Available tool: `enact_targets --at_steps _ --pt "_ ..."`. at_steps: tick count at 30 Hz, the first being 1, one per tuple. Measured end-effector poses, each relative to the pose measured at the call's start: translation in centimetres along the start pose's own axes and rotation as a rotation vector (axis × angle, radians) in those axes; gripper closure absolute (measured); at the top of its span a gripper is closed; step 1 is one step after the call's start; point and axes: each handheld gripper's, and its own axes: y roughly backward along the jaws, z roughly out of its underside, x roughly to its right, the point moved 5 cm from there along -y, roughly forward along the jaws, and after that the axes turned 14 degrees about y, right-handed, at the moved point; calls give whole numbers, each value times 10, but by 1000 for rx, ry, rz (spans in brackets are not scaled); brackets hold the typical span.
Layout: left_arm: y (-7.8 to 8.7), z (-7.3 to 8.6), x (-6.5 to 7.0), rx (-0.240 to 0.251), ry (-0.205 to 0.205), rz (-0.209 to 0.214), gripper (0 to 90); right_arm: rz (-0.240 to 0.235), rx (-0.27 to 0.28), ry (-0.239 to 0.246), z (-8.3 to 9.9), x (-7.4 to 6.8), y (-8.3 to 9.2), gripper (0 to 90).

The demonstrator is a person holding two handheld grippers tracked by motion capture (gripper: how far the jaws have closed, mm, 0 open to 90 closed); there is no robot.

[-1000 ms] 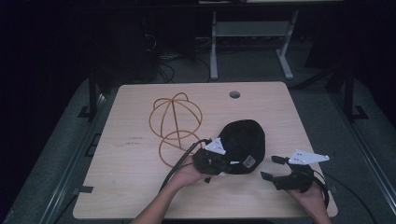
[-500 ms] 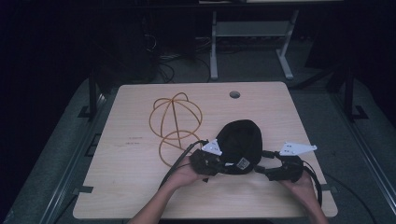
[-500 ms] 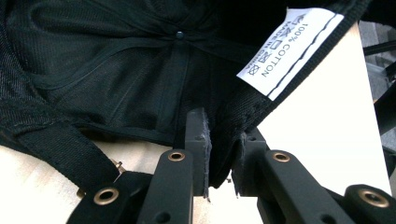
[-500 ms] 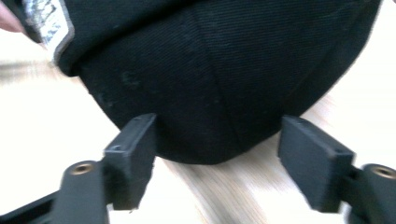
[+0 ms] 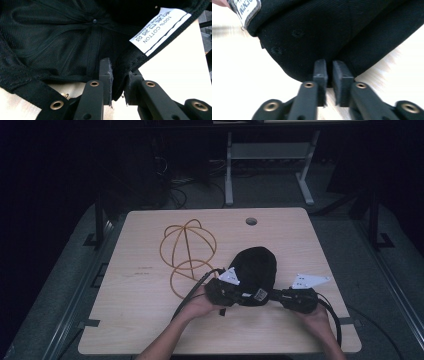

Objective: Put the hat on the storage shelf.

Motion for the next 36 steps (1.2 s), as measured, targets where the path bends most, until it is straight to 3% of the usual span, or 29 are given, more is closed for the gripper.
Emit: enact_targets --at_steps 2,9,10,11,12,14,16,17,19,21,23,27,33,34,36 --pt "0 0 0 1 -3 0 790 7 -7 10 0 -1 -2 886" --pt "2 1 0 -8 0 4 809 23 -13 10 -1 -1 2 875" --pt "2 2 -1 -11 0 5 811 22 -8 15 -1 0 3 726" --pt "3 2 -1 -11 -1 3 813 17 8 -2 -1 2 5 509" --pt "3 2 -1 -9 1 3 813 17 19 -11 -2 3 5 382" --pt "3 2 -1 -3 10 7 813 16 32 -8 -4 4 6 223" --pt "3 2 -1 0 10 6 813 30 19 8 -7 6 5 165" --pt "3 2 -2 1 9 6 813 7 19 16 -10 5 5 165" --pt "3 2 -2 -1 1 4 813 15 11 46 -14 2 2 150" --pt "2 2 -2 -3 0 2 813 -9 -1 73 -15 -2 -5 158" --pt "2 2 -3 -6 -6 -3 815 2 -18 101 -13 -3 -10 179" --pt "1 0 -4 0 -4 -12 818 2 -4 120 -14 -4 -11 365" --pt "-3 -3 -2 -9 -21 -24 820 -14 -34 140 -13 -7 -21 628" --pt "-4 -3 -2 -12 -27 -28 820 -12 -42 149 -13 -9 -24 660" --pt "-4 -3 -1 -12 -32 -30 822 -7 -51 157 -13 -10 -28 622"
